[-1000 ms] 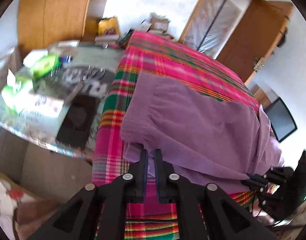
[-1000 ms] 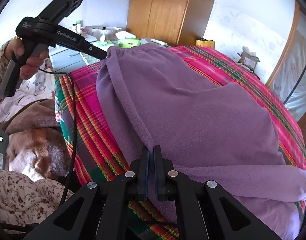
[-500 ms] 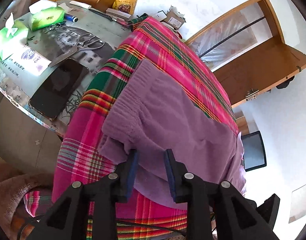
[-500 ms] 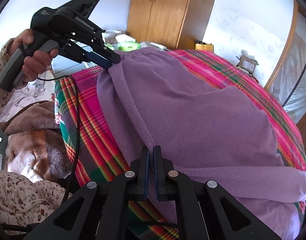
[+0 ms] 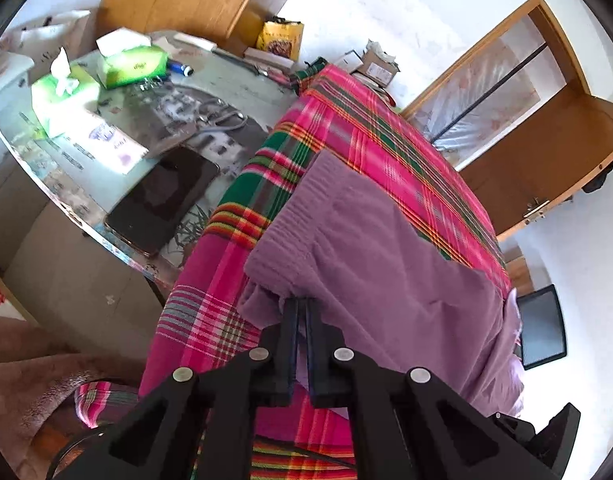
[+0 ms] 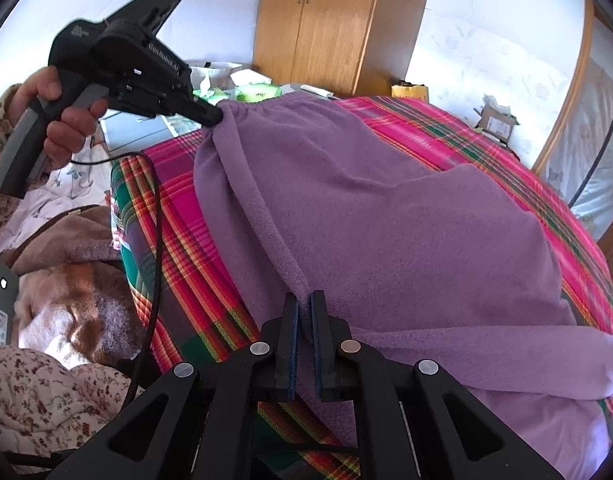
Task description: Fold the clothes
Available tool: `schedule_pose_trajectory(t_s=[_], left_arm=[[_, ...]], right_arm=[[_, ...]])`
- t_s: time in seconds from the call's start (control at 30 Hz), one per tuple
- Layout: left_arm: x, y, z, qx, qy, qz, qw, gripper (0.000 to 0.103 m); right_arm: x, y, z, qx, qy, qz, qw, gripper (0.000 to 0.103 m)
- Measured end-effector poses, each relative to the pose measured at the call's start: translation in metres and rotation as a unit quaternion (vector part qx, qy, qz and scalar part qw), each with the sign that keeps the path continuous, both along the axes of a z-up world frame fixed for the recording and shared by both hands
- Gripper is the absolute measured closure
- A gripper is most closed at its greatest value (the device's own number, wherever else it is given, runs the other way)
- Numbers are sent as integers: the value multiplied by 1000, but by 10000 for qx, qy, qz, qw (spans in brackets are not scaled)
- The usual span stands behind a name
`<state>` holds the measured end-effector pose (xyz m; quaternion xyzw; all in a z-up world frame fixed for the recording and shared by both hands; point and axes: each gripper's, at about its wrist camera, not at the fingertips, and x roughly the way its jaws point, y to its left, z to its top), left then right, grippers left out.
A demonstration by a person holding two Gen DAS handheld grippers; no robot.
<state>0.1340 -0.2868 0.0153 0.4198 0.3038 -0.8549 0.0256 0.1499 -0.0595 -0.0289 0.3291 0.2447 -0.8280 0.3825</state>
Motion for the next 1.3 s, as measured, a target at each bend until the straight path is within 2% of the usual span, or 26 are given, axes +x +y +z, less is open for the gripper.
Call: schedule_pose_trajectory(t_s=[0.17, 0.3, 0.43, 0.63, 0.7, 0.83, 0.93, 1.03, 1.07, 1.23, 1.3], left_arm=[[9, 22, 19, -431, 208, 101, 9988, 100], [16, 28, 30, -553, 401, 351, 9970, 99], [15, 43, 39, -633, 548, 294, 9961, 98], [5, 87, 51, -983, 742, -312, 9919, 94], [-3, 106, 53, -1017, 763, -712, 9893, 92], [-19, 146, 49, -1089, 702, -1421, 9813, 89], [-29, 176, 43, -1165, 650, -1848, 9737, 88], [-40, 205, 34, -1224, 512, -2215, 9661, 88], [-44, 214, 31, -1280, 453, -2330, 9630, 88], [-59, 254, 23, -1438, 291, -2803, 9486, 88], [-63, 265, 21, -1510, 261, -2907, 9445, 87]], right_arm=[[-2, 16, 14, -411, -145, -109, 9990, 89], [-7, 38, 28, -815, -229, -327, 9959, 83], [-16, 69, 40, -1148, -220, -736, 9904, 82], [-35, 139, 56, -1283, -31, -1712, 9768, 82], [-39, 170, 64, -1245, 100, -2022, 9713, 82], [-52, 235, 78, -1181, 82, -2674, 9563, 82], [-64, 273, 82, -875, 212, -3234, 9420, 82], [-75, 298, 83, -906, 68, -3417, 9354, 82], [-79, 301, 82, -835, 50, -3415, 9361, 82], [-100, 297, 76, -146, 63, -2673, 9635, 82], [-110, 296, 76, 131, 177, -2481, 9685, 81]])
